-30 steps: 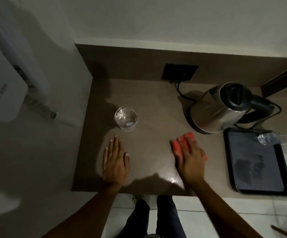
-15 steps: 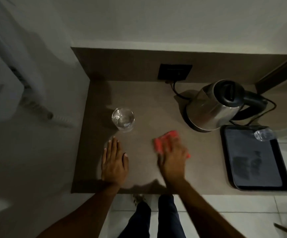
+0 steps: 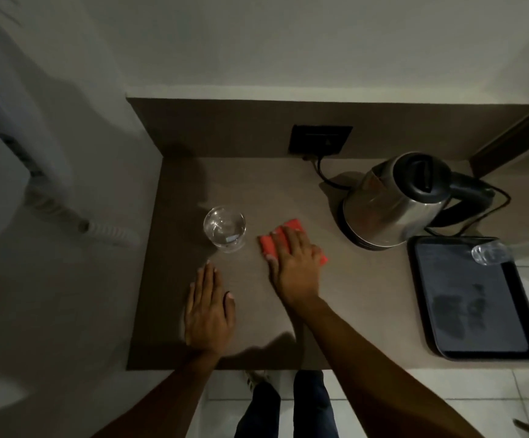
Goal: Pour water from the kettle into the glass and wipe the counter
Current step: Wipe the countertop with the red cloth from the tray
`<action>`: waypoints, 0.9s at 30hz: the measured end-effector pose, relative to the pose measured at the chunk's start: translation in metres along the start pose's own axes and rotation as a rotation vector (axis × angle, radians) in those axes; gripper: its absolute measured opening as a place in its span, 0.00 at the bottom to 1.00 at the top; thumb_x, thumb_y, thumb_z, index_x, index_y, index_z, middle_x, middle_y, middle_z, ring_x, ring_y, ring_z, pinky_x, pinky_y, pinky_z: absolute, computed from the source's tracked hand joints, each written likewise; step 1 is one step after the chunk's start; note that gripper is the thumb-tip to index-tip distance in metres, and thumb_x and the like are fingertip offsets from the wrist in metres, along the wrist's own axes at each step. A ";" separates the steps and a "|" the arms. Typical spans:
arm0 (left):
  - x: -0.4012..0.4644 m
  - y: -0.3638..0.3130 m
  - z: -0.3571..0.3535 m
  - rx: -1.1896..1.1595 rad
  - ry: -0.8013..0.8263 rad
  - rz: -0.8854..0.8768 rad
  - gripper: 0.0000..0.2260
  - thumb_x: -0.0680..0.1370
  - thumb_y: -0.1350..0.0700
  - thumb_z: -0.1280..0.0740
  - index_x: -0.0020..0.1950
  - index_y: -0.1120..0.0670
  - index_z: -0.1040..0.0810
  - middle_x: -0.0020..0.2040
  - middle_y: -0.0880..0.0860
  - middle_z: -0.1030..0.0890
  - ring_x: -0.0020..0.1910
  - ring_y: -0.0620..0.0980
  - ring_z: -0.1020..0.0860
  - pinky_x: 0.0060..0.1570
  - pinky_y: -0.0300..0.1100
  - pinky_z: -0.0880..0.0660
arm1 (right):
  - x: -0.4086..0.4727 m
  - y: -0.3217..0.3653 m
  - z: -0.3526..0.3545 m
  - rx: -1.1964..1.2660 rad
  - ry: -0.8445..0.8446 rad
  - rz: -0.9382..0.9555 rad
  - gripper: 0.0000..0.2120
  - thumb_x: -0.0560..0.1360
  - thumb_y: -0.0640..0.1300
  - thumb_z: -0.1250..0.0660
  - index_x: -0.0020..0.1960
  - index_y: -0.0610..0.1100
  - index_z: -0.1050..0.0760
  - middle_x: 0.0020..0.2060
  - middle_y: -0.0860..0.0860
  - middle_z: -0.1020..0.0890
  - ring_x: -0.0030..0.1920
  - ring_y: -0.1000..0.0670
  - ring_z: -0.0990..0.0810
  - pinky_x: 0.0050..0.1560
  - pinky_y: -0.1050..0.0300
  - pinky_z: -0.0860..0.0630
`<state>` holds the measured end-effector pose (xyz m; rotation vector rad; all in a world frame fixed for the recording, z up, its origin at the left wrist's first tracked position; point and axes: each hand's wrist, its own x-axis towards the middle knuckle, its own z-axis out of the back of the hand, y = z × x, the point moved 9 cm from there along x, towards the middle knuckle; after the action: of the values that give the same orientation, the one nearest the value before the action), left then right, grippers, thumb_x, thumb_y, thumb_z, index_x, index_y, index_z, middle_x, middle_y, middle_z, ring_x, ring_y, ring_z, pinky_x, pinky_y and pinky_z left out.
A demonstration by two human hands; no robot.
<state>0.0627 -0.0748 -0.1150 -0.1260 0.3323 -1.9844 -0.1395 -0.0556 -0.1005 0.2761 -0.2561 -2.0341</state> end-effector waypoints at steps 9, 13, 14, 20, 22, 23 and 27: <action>-0.002 -0.003 0.007 -0.082 -0.013 0.018 0.26 0.80 0.50 0.49 0.74 0.62 0.34 0.76 0.61 0.34 0.76 0.59 0.36 0.74 0.56 0.39 | -0.156 -0.064 -0.007 -0.102 0.154 0.545 0.24 0.78 0.59 0.39 0.72 0.55 0.32 0.70 0.49 0.27 0.71 0.44 0.31 0.62 0.41 0.29; -0.002 -0.005 0.008 -0.071 0.006 0.021 0.26 0.80 0.50 0.50 0.73 0.63 0.34 0.75 0.61 0.33 0.75 0.60 0.35 0.73 0.58 0.37 | -0.139 -0.131 0.032 -0.078 -0.036 0.017 0.23 0.78 0.57 0.45 0.68 0.49 0.28 0.67 0.43 0.25 0.65 0.39 0.28 0.58 0.44 0.34; -0.001 -0.005 0.009 -0.073 0.010 0.026 0.26 0.80 0.50 0.50 0.73 0.63 0.34 0.75 0.62 0.33 0.75 0.60 0.35 0.73 0.57 0.37 | -0.138 -0.134 0.033 -0.056 -0.092 -0.165 0.24 0.77 0.56 0.44 0.67 0.45 0.26 0.67 0.41 0.25 0.65 0.37 0.28 0.59 0.40 0.33; -0.003 -0.005 0.009 -0.071 0.017 0.038 0.27 0.79 0.50 0.49 0.72 0.63 0.31 0.74 0.62 0.32 0.73 0.63 0.32 0.71 0.60 0.35 | -0.160 -0.012 -0.015 -0.047 0.068 -0.041 0.22 0.70 0.55 0.36 0.59 0.46 0.19 0.60 0.39 0.19 0.57 0.33 0.21 0.43 0.36 0.21; -0.003 -0.005 0.009 -0.065 0.008 0.027 0.27 0.78 0.50 0.49 0.72 0.63 0.32 0.75 0.62 0.32 0.73 0.64 0.32 0.70 0.61 0.34 | -0.181 0.011 -0.023 -0.065 0.140 0.356 0.21 0.69 0.58 0.34 0.60 0.53 0.21 0.61 0.47 0.19 0.62 0.41 0.25 0.44 0.42 0.21; -0.002 -0.006 0.009 -0.065 0.007 0.019 0.27 0.78 0.49 0.49 0.72 0.63 0.32 0.74 0.62 0.32 0.72 0.64 0.31 0.70 0.61 0.34 | -0.186 0.003 -0.017 -0.057 0.140 0.496 0.20 0.70 0.58 0.35 0.61 0.54 0.22 0.62 0.50 0.19 0.63 0.44 0.25 0.48 0.45 0.21; -0.001 -0.005 0.013 -0.143 0.013 0.055 0.35 0.77 0.38 0.50 0.74 0.63 0.33 0.76 0.62 0.33 0.74 0.63 0.34 0.72 0.60 0.37 | -0.173 -0.080 0.029 -0.129 0.143 0.511 0.21 0.71 0.48 0.36 0.64 0.54 0.25 0.64 0.50 0.20 0.63 0.46 0.22 0.53 0.48 0.24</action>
<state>0.0612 -0.0745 -0.1012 -0.1929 0.4815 -1.9072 -0.1371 0.1364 -0.0817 0.2451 -0.0921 -1.5107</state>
